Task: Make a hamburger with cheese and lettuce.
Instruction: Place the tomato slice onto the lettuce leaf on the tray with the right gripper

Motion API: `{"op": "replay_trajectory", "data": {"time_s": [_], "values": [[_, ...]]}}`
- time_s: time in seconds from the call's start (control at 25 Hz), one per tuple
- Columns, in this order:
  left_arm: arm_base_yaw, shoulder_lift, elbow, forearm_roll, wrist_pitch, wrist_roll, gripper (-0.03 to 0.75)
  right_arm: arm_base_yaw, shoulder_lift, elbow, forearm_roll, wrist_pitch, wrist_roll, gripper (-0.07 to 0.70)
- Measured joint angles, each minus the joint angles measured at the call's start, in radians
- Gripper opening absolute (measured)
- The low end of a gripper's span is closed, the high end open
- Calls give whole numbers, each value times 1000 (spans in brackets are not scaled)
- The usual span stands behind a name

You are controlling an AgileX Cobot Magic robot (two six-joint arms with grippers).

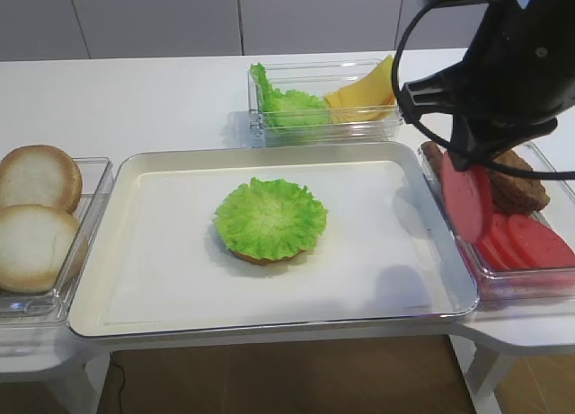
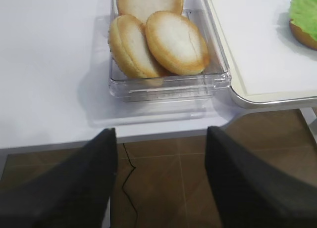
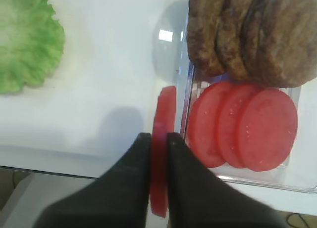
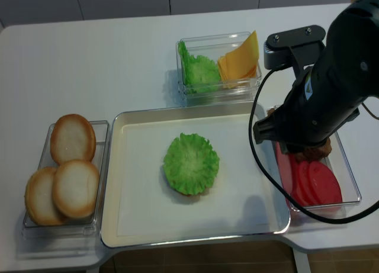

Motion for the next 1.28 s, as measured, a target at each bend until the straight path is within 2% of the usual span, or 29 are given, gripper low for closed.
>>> {"op": "replay_trajectory", "data": {"time_s": [0.28, 0.48, 0.72, 1.08, 1.28], "values": [[0, 0, 0, 0, 0, 0, 424, 0, -5, 0, 14, -23, -16, 58], [0, 0, 0, 0, 0, 0, 424, 0, -5, 0, 41, -61, -21, 57], [0, 0, 0, 0, 0, 0, 424, 14, 3, -7, 44, -68, -23, 57], [0, 0, 0, 0, 0, 0, 424, 127, 177, -229, 19, -49, -3, 57], [0, 0, 0, 0, 0, 0, 424, 181, 294, -345, -46, -45, 1, 57]]}}
